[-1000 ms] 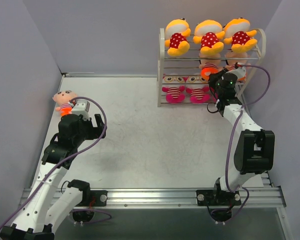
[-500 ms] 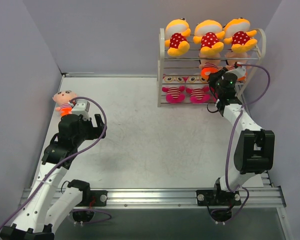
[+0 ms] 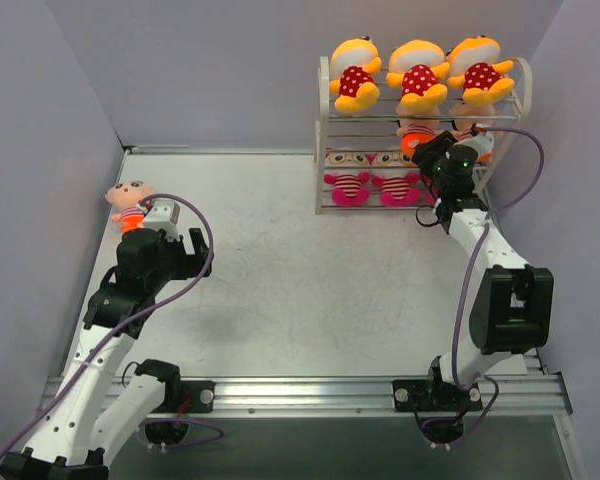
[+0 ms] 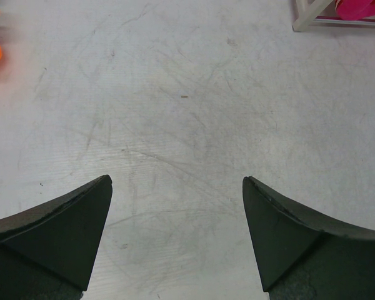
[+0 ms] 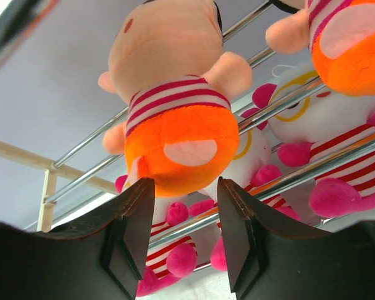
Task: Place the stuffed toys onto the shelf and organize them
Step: Place the stuffed toy onto shelf
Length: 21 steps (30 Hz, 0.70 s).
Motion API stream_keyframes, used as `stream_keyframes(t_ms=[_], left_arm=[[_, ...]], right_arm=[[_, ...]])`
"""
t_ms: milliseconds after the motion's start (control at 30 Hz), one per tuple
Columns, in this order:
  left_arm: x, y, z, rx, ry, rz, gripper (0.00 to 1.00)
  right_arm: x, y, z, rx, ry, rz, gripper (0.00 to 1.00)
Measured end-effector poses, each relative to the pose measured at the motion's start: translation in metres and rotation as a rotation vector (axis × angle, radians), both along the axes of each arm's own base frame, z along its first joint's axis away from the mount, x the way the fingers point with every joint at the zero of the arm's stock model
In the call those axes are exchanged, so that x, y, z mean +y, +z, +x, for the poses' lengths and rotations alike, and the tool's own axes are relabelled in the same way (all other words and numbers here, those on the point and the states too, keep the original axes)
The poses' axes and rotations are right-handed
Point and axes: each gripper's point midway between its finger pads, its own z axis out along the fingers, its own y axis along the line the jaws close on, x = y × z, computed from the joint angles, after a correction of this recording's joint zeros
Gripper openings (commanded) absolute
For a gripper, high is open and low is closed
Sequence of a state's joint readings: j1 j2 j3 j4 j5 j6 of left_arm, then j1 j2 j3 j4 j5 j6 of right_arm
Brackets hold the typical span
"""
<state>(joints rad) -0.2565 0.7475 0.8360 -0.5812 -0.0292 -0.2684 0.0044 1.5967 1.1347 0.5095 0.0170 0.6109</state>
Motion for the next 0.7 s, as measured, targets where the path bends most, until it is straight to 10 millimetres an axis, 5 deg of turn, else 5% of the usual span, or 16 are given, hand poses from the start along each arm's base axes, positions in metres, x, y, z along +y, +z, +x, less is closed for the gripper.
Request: stream_keyframes(t_ms=[467,700], left_arm=[[0.0,0.001,0.0,-0.004,0.0,-0.001,0.94],[0.0,0.003,-0.001,-0.012,0.0,-0.004,0.94]], right_arm=[[0.004,0.038,-0.04,-0.022,0.027,-0.006,0.66],[0.007,0.053,-0.084,0.022,0.068,-0.047,0.79]])
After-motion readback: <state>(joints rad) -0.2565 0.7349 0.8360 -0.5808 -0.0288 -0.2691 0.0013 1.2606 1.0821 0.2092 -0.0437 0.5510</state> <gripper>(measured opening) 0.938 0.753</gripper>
